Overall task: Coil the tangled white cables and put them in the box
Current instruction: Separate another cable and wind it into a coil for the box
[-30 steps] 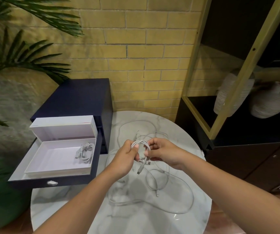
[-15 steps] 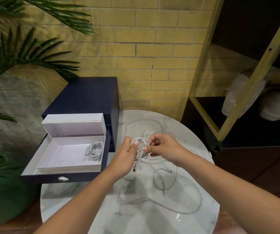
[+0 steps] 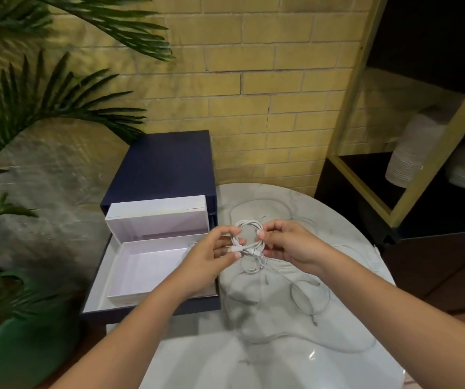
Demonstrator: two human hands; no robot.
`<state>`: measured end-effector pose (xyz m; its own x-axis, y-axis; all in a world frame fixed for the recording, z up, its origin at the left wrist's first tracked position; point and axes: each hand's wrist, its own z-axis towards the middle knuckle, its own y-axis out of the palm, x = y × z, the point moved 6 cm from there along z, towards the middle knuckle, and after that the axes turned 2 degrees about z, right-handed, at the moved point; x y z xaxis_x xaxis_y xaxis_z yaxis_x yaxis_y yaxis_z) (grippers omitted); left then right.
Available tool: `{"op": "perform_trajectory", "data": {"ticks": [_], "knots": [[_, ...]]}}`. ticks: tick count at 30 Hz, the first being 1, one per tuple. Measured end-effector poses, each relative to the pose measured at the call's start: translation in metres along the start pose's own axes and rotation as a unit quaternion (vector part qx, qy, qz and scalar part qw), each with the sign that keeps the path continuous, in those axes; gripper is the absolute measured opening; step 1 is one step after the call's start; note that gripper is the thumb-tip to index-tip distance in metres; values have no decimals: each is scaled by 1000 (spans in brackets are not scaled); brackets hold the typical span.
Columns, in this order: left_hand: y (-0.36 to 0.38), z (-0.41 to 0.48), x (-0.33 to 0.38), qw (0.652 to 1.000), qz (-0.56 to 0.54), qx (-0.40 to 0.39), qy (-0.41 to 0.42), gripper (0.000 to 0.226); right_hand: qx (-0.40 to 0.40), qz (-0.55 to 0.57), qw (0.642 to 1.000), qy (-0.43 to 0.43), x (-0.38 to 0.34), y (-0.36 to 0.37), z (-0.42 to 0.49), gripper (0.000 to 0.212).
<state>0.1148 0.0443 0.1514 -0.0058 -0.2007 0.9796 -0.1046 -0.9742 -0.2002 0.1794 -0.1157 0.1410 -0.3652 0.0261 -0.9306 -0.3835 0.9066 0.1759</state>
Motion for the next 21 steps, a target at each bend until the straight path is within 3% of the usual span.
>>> {"op": "perform_trajectory", "data": {"ticks": [4, 14, 18, 21], "knots": [[-28, -4, -1, 1000, 24, 7, 10, 19, -2, -18, 1000, -7, 6, 22, 3, 6], [-71, -8, -4, 978, 198, -36, 46, 13, 1, -88, 995, -54, 4, 73, 12, 7], [-81, -7, -16, 981, 188, -44, 33, 21, -6, -95, 994, -60, 2, 89, 13, 6], [-92, -9, -21, 992, 121, -28, 31, 23, 9, -79, 995, -57, 3, 94, 16, 6]]}}
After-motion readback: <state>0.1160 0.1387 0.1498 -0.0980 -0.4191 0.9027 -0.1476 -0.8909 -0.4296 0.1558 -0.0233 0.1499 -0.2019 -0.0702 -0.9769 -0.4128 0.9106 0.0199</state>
